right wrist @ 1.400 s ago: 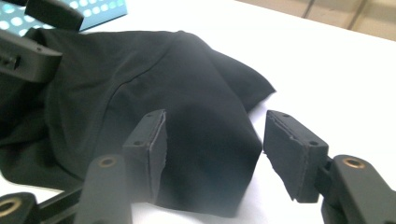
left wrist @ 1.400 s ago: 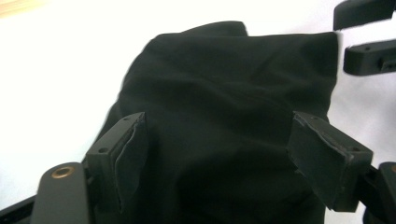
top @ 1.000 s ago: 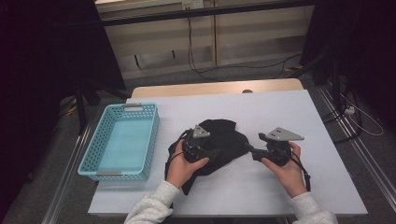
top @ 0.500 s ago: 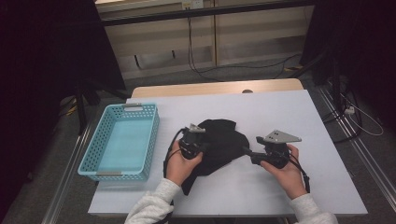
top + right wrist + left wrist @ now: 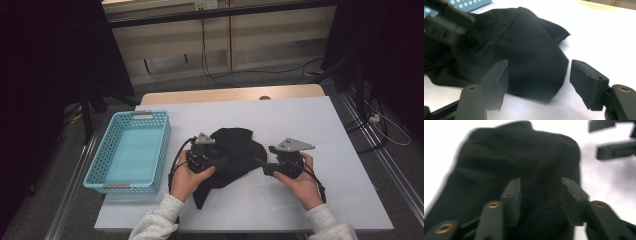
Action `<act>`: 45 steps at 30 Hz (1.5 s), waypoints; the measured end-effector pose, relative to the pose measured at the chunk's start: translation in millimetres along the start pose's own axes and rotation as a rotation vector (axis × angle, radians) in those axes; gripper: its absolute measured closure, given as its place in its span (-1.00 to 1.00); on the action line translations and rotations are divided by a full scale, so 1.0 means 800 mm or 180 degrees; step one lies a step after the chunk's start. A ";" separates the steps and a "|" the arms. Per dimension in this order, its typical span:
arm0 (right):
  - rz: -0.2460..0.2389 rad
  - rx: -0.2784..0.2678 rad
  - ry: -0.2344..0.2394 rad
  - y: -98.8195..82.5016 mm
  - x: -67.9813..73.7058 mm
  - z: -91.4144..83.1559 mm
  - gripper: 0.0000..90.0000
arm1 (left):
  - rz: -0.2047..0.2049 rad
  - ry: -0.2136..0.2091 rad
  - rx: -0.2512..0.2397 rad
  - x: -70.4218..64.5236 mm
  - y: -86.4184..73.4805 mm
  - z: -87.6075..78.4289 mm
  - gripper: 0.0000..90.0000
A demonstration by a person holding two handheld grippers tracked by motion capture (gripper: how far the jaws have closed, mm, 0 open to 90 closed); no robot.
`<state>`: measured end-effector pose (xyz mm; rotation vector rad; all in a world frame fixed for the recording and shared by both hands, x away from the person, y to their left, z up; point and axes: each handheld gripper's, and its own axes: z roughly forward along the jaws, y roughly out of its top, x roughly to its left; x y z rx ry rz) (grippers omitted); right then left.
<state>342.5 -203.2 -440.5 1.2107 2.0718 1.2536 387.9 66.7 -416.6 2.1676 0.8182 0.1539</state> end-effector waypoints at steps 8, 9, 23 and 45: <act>0.0065 -0.0007 -0.0038 -0.004 -0.008 -0.005 -0.34 | 0.0072 -0.0109 0.0223 -0.015 -0.007 0.029 -0.04; 0.0060 -0.0011 -0.0043 -0.005 -0.008 -0.006 -0.34 | 0.0093 -0.0122 0.0214 -0.018 -0.006 0.030 -0.04; 0.0087 -0.0019 -0.0029 -0.007 -0.008 -0.009 -0.36 | -0.0099 -0.0087 0.0283 -0.012 -0.006 0.031 0.98; -0.0087 0.0345 0.0306 0.002 0.035 0.039 -0.25 | -0.0710 0.0406 -0.0396 0.066 -0.003 -0.065 0.98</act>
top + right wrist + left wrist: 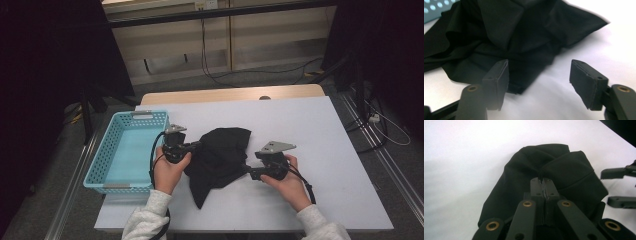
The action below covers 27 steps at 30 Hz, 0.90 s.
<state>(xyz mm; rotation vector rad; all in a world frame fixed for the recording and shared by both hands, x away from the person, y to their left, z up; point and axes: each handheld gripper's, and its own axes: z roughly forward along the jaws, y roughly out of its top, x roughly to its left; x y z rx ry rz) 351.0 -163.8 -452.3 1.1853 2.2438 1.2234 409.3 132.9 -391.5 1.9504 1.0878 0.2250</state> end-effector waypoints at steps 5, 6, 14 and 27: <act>-0.0069 0.0257 0.0056 0.001 0.017 0.017 -0.06 | -0.0035 0.0013 -0.0034 0.004 -0.001 -0.005 0.98; -0.0116 0.0302 0.0027 0.001 0.019 0.020 0.04 | -0.0040 0.0023 -0.0020 0.004 -0.001 -0.007 0.98; -0.0096 0.0363 0.0231 -0.003 0.014 0.016 0.99 | -0.0075 0.0041 -0.0074 0.008 -0.002 -0.013 0.98; 0.0158 0.0140 -0.0172 -0.011 -0.053 -0.058 1.00 | -0.0089 0.0068 -0.0056 0.011 -0.003 -0.017 0.98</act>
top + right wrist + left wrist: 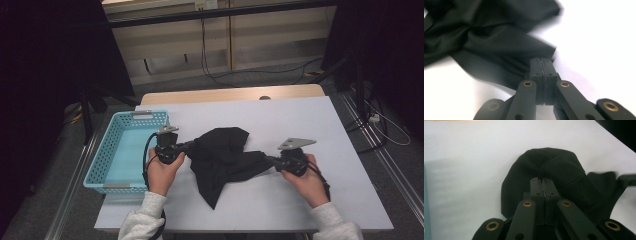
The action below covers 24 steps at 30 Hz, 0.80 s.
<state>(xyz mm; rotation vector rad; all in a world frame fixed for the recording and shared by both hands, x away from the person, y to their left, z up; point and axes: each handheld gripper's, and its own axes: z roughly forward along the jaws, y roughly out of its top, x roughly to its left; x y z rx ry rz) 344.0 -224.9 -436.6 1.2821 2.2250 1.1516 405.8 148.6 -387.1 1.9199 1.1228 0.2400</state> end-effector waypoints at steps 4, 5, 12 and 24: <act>0.0216 -0.0150 -0.0199 -0.007 -0.033 -0.024 1.00 | -0.0012 0.0015 0.0012 -0.001 -0.001 0.002 0.98; 0.0246 -0.0147 -0.0247 -0.010 -0.039 -0.027 1.00 | 0.0001 0.0021 0.0027 -0.001 -0.002 0.002 0.98; 0.0244 -0.0111 -0.0356 -0.017 -0.049 -0.028 0.99 | 0.0035 0.0058 0.0103 -0.003 -0.004 0.008 0.97; 0.0114 -0.0264 -0.0187 -0.001 -0.023 -0.009 0.03 | 0.0052 0.0103 0.0161 -0.004 -0.007 0.013 0.96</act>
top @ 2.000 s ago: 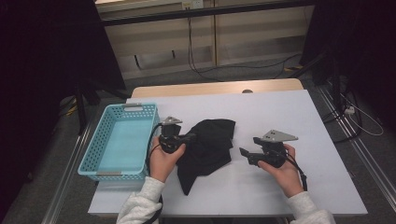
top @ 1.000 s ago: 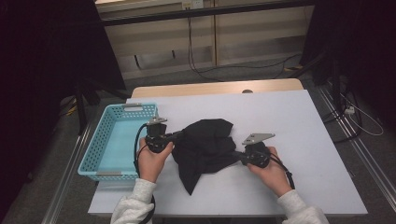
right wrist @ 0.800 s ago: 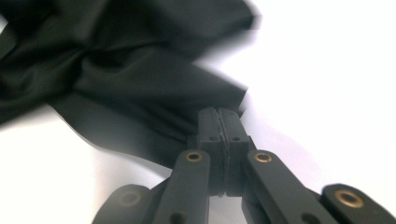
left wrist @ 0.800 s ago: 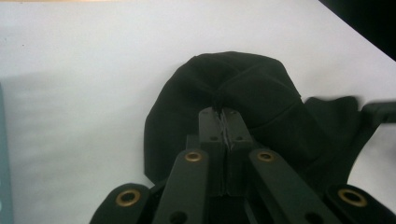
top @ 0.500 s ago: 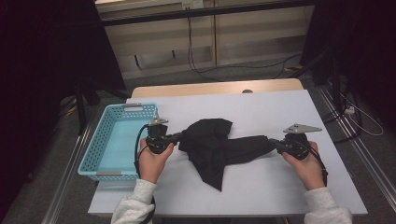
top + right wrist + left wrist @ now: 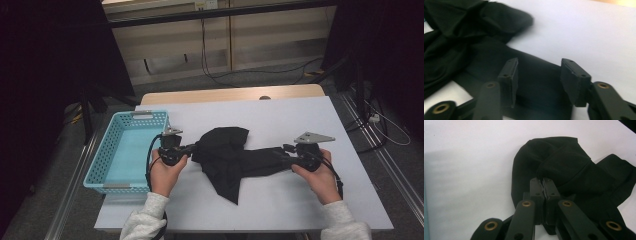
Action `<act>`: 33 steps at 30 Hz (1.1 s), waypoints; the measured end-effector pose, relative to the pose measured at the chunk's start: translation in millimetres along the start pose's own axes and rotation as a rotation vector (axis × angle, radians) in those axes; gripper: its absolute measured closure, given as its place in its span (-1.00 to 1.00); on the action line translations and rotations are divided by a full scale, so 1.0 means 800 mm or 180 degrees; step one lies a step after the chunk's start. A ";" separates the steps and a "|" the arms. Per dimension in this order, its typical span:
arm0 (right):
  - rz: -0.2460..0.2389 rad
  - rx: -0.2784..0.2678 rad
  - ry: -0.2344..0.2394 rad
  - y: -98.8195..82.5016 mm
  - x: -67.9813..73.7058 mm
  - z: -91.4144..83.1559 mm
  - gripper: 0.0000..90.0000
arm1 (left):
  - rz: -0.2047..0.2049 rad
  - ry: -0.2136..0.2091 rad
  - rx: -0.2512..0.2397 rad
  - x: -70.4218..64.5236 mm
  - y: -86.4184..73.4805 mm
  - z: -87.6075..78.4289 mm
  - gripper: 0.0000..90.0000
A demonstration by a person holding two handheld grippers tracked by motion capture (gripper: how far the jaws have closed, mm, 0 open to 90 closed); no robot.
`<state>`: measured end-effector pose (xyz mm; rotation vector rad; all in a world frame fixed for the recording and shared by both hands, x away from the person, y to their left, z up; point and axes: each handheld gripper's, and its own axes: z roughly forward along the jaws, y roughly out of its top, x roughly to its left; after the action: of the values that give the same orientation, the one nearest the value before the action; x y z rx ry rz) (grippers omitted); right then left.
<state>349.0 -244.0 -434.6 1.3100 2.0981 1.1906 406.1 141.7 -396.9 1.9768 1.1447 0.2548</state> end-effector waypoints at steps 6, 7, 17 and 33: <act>-0.0252 0.0194 0.0157 0.003 0.026 0.036 -0.06 | -0.0013 0.0017 -0.0011 0.001 -0.001 0.000 0.86; -0.0273 0.0227 0.0159 0.004 0.027 0.040 -0.06 | -0.0044 -0.0033 -0.0041 0.002 -0.001 -0.001 0.73; -0.0284 0.0404 0.0258 -0.001 0.032 0.064 0.20 | 0.0507 -0.0422 -0.0249 -0.035 0.015 0.010 -0.41; -0.0291 0.0500 0.0574 -0.020 0.035 0.019 0.98 | 0.0641 -0.0172 0.0205 -0.040 0.011 0.065 0.81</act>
<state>337.8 -216.0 -453.5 1.1958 2.3959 1.1638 420.8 85.5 -417.4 2.1454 0.9306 0.2701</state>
